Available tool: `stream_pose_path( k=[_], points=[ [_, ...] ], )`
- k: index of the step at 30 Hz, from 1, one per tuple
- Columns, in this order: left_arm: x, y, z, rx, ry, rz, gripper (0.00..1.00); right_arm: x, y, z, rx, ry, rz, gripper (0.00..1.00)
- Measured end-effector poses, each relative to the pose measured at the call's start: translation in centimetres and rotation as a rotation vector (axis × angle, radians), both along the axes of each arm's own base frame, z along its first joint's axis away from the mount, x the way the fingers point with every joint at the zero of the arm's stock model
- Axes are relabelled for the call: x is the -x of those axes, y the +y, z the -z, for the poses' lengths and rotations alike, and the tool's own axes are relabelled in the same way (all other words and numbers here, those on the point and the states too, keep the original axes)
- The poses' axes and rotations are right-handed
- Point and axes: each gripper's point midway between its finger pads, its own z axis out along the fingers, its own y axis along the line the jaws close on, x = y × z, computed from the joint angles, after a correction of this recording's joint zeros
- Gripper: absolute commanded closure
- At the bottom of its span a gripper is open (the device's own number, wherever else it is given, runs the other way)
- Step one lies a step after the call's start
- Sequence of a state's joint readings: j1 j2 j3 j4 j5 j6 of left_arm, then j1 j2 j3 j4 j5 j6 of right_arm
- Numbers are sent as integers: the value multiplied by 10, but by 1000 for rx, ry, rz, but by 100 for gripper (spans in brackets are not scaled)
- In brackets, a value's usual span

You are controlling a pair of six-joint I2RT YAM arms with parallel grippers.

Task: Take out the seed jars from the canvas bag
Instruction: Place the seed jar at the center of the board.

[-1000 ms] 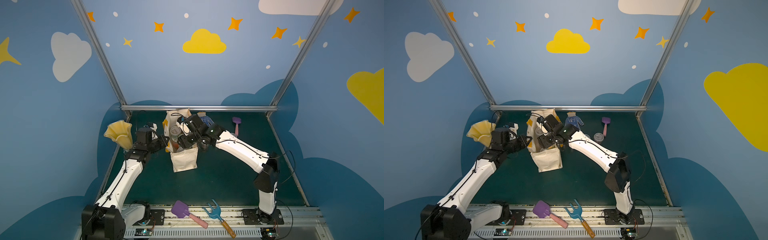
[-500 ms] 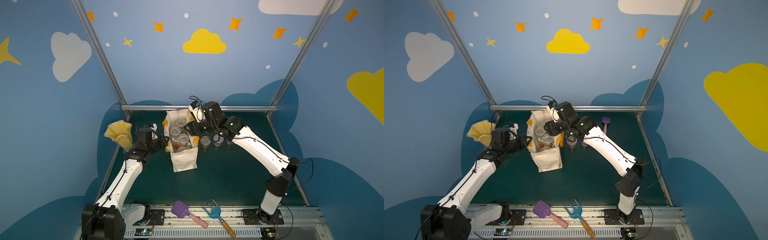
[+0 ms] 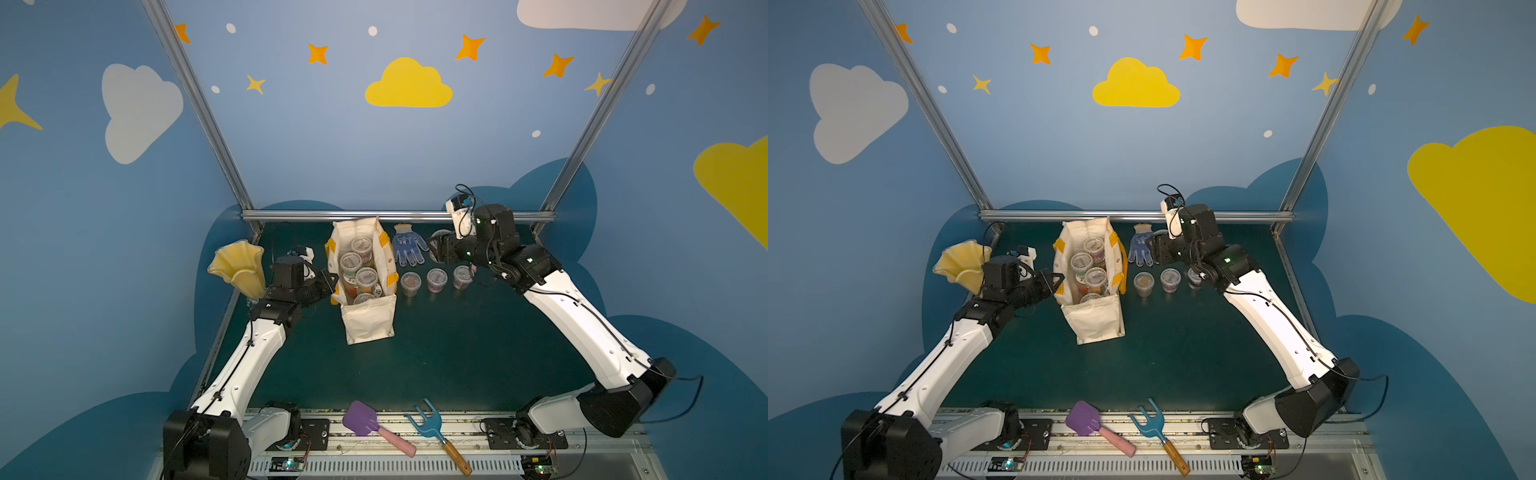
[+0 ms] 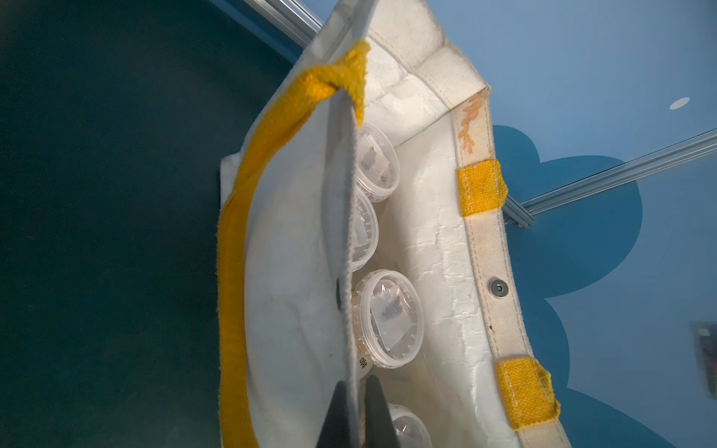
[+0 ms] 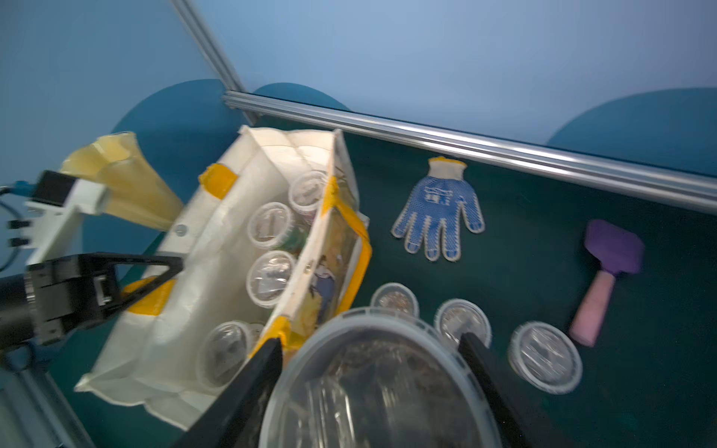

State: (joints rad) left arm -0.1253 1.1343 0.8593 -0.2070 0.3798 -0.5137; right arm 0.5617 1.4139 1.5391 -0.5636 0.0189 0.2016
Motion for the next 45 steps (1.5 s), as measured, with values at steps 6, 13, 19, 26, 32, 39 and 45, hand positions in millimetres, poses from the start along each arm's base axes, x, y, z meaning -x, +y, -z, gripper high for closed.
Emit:
stream_pose_path(
  k=[6, 13, 19, 26, 32, 39, 45],
  points=[
    [0, 0, 0, 0, 1, 0, 94, -20, -62, 58, 39, 87, 162, 33],
    [0, 0, 0, -1, 0, 0, 95, -34, -118, 126, 37, 182, 325, 33],
    [0, 0, 0, -1, 1, 0, 94, -53, -153, 160, 65, 203, 438, 33],
    [0, 0, 0, -1, 1, 0, 94, -75, -174, 196, 126, 205, 540, 33],
    [0, 0, 0, -1, 1, 0, 94, -93, -189, 224, 119, 219, 631, 33],
    [0, 1, 1, -5, 2, -1, 95, -100, -203, 248, 89, 259, 709, 31],
    [0, 1, 1, -6, 2, -2, 94, -105, -205, 248, 60, 280, 739, 31]
  ],
)
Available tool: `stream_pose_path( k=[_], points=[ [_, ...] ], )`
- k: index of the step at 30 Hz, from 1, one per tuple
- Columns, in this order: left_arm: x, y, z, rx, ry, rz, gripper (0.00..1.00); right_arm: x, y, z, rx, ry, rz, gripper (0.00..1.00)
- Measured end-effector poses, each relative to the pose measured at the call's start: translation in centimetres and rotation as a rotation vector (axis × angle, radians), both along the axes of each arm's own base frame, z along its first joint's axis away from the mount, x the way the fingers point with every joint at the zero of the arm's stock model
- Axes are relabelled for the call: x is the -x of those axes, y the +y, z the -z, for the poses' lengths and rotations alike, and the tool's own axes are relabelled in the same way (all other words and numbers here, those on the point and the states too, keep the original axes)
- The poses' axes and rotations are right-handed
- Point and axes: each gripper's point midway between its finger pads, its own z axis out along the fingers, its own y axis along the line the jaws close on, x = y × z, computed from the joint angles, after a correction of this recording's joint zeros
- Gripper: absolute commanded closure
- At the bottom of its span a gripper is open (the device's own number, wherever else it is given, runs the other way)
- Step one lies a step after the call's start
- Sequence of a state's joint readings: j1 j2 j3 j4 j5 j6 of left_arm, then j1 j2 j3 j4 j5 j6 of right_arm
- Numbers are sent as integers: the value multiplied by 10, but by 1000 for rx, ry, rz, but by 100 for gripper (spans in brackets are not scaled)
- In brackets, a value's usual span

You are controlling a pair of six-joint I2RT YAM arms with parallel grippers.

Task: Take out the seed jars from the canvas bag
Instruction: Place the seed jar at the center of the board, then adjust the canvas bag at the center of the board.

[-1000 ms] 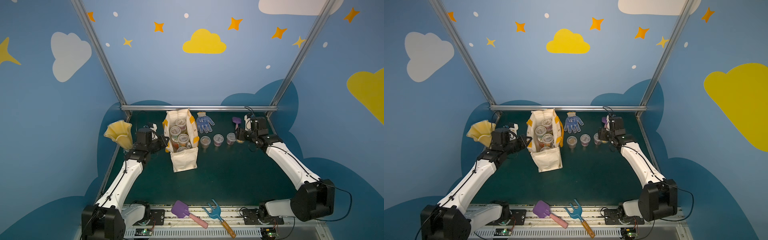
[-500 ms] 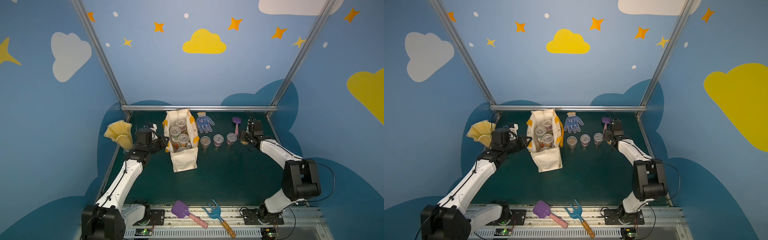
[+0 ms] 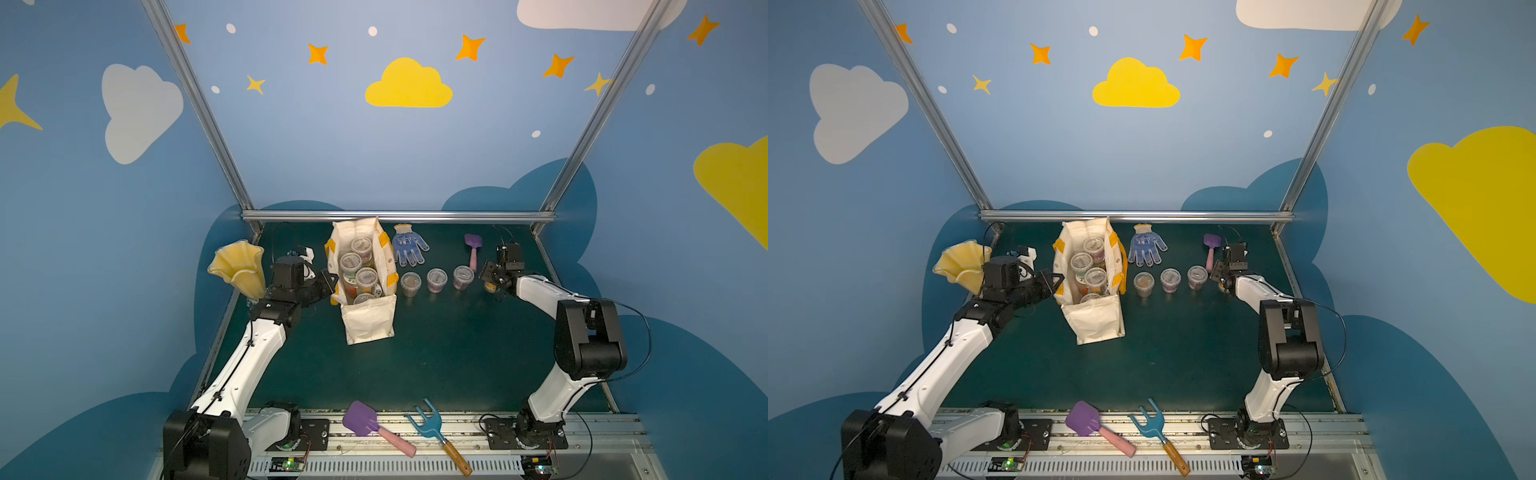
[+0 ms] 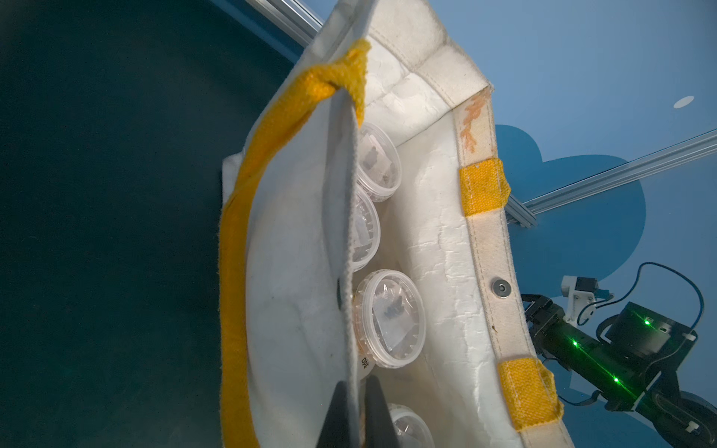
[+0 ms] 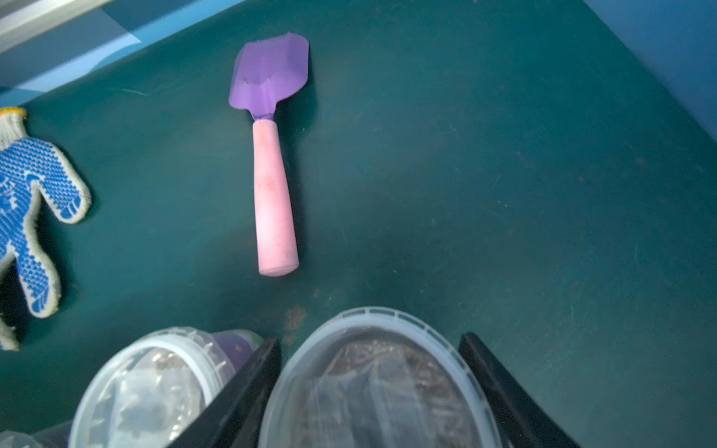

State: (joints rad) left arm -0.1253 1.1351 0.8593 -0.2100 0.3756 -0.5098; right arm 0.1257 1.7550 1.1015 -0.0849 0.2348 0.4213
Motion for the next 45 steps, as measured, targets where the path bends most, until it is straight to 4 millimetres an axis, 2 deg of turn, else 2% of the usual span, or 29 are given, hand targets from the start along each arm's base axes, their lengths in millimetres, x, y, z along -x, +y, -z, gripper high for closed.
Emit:
stream_pose_path(
  k=[5, 12, 18, 22, 26, 29, 30, 32, 35, 38, 40, 43, 45],
  points=[
    [0, 0, 0, 0, 0, 0, 94, -1, 3, 3, -35, 11, 18, 31],
    [0, 0, 0, 0, 0, 0, 95, 7, 4, 29, -52, 95, 36, 29],
    [0, 0, 0, 0, 0, 0, 94, 8, 4, 31, -63, 101, 47, 12],
    [0, 0, 0, 0, 0, 0, 94, 8, 6, 30, -75, 98, 48, 11],
    [0, 0, 0, 0, 0, 0, 94, 11, 8, 19, -88, 76, 38, 11],
    [0, 0, 0, 0, 0, 0, 94, 15, 14, -11, -112, 20, 7, 11],
    [0, 0, 0, 0, 0, 0, 94, 15, 17, -27, -120, -13, -15, 11],
    [0, 0, 0, 0, 0, 0, 94, 18, 31, -60, -143, -79, -84, 12],
    [0, 0, -1, 0, 1, 0, 95, 25, 70, -118, -183, -175, -246, 13],
    [-1, 0, -2, 1, 2, 0, 95, 36, 136, -182, -209, -263, -484, 13],
    [-1, -1, -2, 2, 5, 1, 96, 52, 184, -219, -220, -304, -654, 13],
    [-2, -2, -3, 5, 11, 6, 96, 76, 242, -249, -237, -317, -842, 13],
    [-2, -2, -4, 6, 14, 7, 96, 88, 272, -247, -239, -286, -926, 13]
  ],
)
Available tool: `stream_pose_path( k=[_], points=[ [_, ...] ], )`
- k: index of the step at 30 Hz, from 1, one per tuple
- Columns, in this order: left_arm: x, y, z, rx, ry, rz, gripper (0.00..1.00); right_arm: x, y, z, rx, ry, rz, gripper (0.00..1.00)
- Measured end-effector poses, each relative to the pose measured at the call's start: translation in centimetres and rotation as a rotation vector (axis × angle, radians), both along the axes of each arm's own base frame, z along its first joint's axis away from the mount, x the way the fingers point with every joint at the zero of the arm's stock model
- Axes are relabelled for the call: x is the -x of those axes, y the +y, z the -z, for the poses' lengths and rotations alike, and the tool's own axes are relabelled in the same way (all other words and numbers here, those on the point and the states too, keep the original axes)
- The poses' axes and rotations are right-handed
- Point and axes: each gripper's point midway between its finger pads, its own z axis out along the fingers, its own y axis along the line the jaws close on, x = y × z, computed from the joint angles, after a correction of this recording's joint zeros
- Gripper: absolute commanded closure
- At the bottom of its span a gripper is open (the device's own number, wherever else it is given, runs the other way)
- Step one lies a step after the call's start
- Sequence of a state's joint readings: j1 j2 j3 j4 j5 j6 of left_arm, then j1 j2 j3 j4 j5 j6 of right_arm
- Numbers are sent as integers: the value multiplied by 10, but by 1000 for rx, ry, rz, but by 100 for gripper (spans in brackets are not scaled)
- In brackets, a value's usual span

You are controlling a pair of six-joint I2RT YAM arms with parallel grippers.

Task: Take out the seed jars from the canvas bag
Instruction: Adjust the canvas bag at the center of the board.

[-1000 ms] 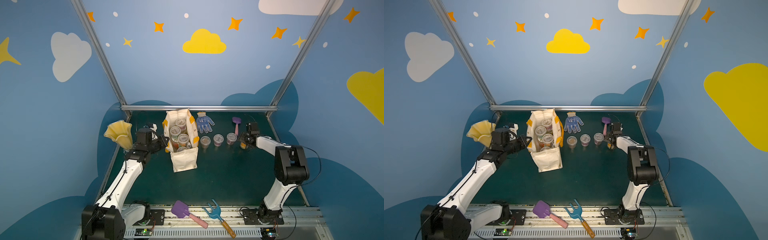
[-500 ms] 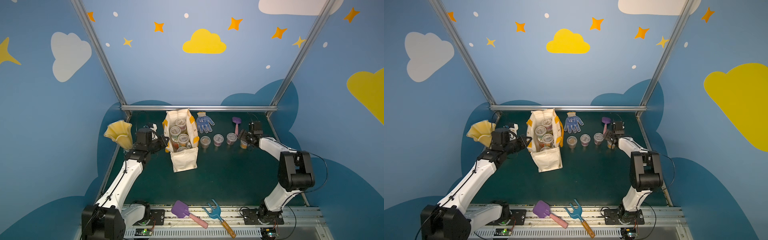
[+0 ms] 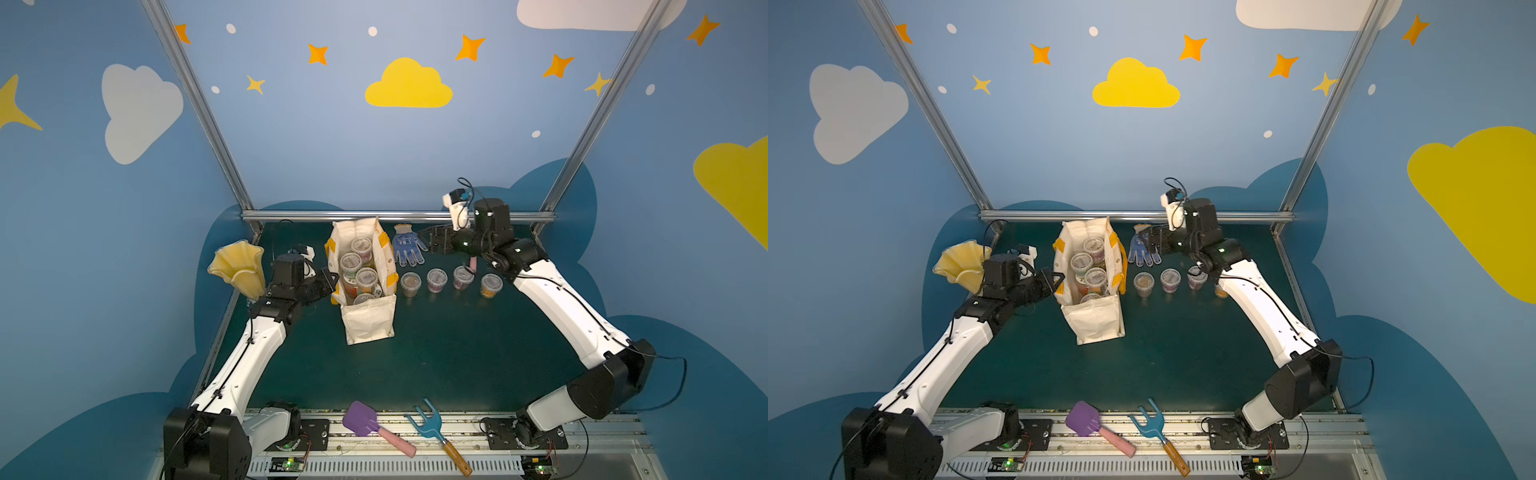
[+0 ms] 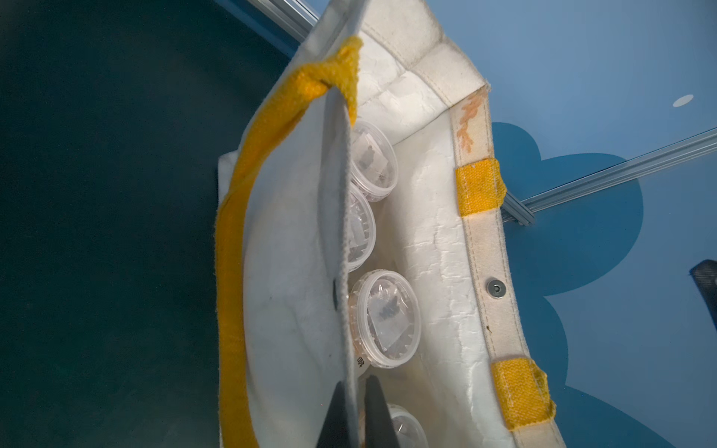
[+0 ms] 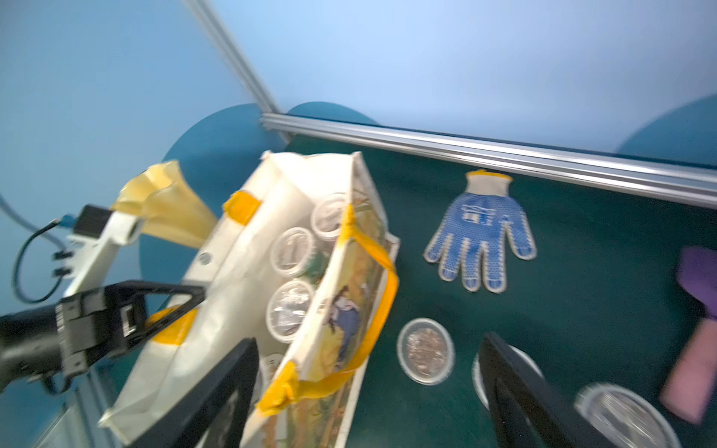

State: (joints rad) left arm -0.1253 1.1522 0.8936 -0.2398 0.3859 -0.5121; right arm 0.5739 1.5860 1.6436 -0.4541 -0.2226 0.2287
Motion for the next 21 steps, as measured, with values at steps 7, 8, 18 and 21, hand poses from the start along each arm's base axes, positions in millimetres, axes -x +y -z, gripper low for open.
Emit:
stream_pose_path(
  k=[7, 8, 18, 21],
  points=[
    [1, 0, -1, -3, 9, 2, 96, 14, 52, 101, 202, 214, -107, 15],
    [2, 0, -1, -3, 11, 2, 96, 16, 53, 113, 227, 241, -107, 15],
    [3, 1, -2, -10, 19, 2, 96, 25, 62, 132, 222, 324, -130, 61],
    [2, 2, -5, -20, 23, 0, 96, 28, 69, 129, 182, 339, -149, 81]
  ],
)
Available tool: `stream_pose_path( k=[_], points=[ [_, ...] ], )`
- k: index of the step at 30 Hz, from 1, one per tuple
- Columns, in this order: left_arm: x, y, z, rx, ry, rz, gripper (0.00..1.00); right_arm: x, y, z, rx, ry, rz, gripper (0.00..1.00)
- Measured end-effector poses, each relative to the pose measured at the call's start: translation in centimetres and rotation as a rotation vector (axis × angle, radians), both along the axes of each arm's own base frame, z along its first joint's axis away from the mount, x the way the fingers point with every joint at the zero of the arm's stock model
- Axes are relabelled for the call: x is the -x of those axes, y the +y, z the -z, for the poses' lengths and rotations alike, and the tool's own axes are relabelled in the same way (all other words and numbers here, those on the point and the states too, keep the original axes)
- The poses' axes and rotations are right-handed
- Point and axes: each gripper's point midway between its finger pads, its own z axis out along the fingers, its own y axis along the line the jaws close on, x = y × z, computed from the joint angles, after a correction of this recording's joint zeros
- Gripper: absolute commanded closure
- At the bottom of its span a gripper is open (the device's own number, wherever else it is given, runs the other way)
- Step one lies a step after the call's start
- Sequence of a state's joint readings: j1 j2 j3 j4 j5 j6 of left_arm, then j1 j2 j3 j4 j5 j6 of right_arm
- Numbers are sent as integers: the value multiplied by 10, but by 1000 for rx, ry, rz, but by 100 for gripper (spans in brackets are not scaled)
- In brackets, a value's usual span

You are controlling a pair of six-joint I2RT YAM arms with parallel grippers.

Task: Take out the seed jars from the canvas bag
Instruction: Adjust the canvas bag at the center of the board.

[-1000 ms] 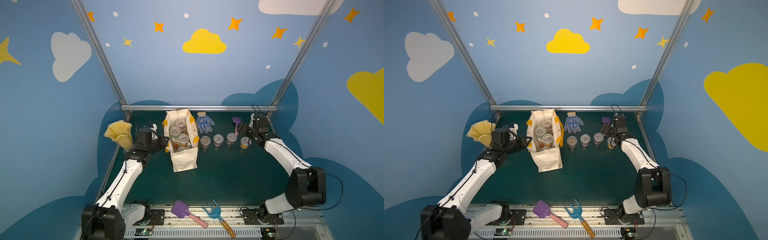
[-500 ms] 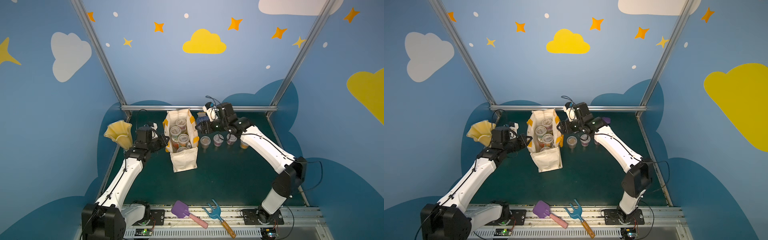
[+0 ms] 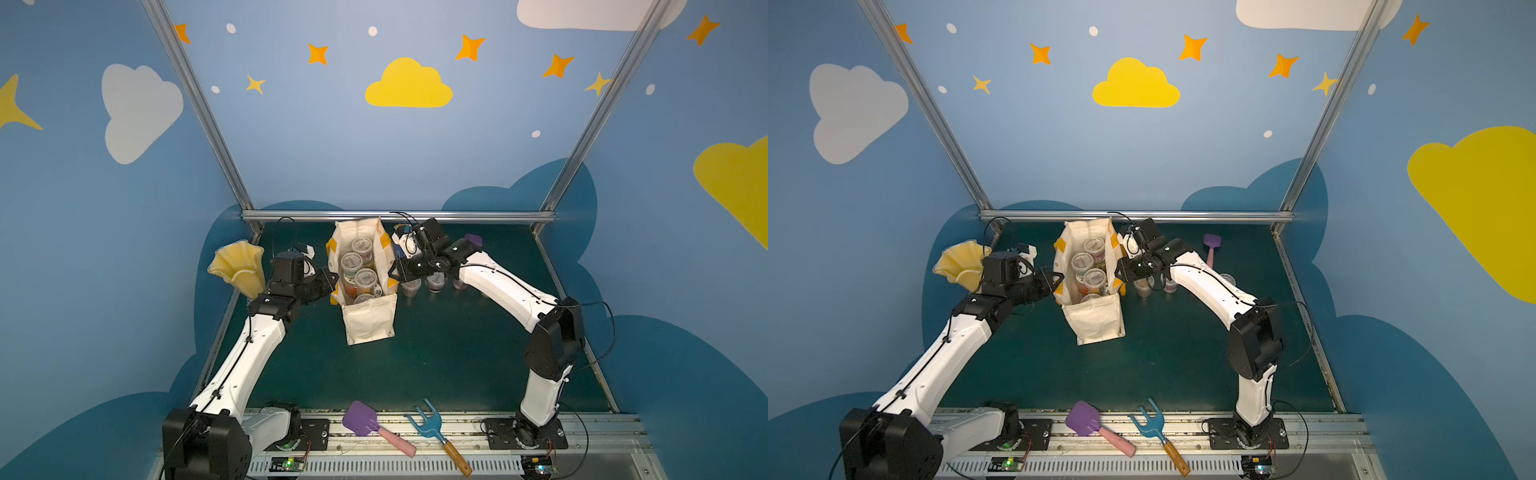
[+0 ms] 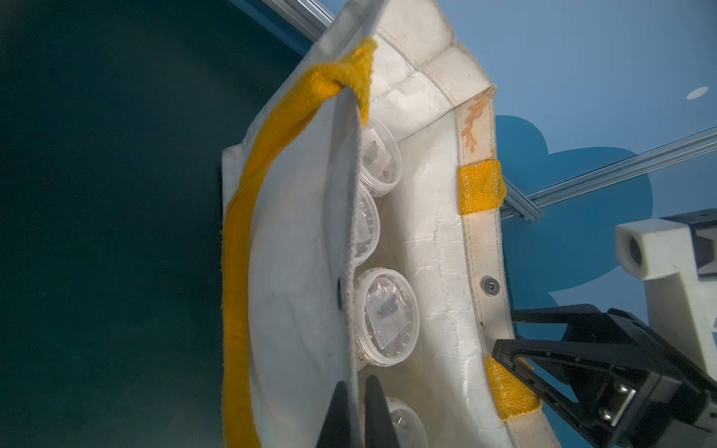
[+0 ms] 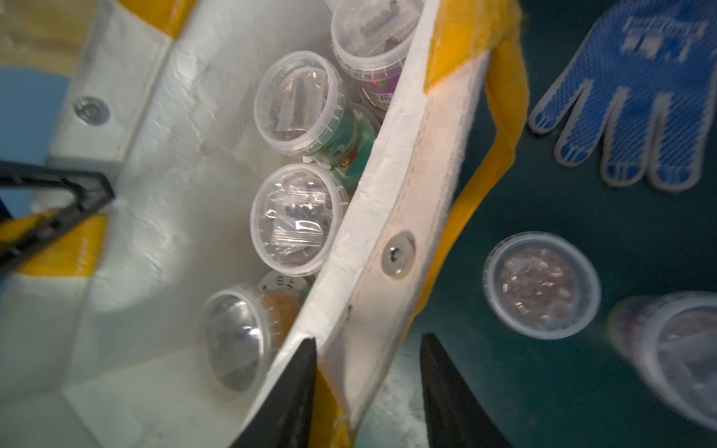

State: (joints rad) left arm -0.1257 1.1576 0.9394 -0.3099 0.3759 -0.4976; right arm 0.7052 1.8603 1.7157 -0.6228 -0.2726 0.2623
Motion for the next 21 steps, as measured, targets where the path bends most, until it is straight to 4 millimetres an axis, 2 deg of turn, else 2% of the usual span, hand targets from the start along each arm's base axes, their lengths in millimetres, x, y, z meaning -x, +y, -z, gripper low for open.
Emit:
stream_pose_path(
  k=[7, 14, 21],
  points=[
    [-8, 3, -2, -38, 25, 4, 96, 9, 12, 5, -68, 57, -18, 96],
    [-24, 12, -12, -65, 37, -10, 96, 23, 24, 11, -88, 81, -42, 95],
    [-22, 10, -16, -56, 39, 7, 96, 38, 28, 4, -98, 81, -53, 95]
  ],
)
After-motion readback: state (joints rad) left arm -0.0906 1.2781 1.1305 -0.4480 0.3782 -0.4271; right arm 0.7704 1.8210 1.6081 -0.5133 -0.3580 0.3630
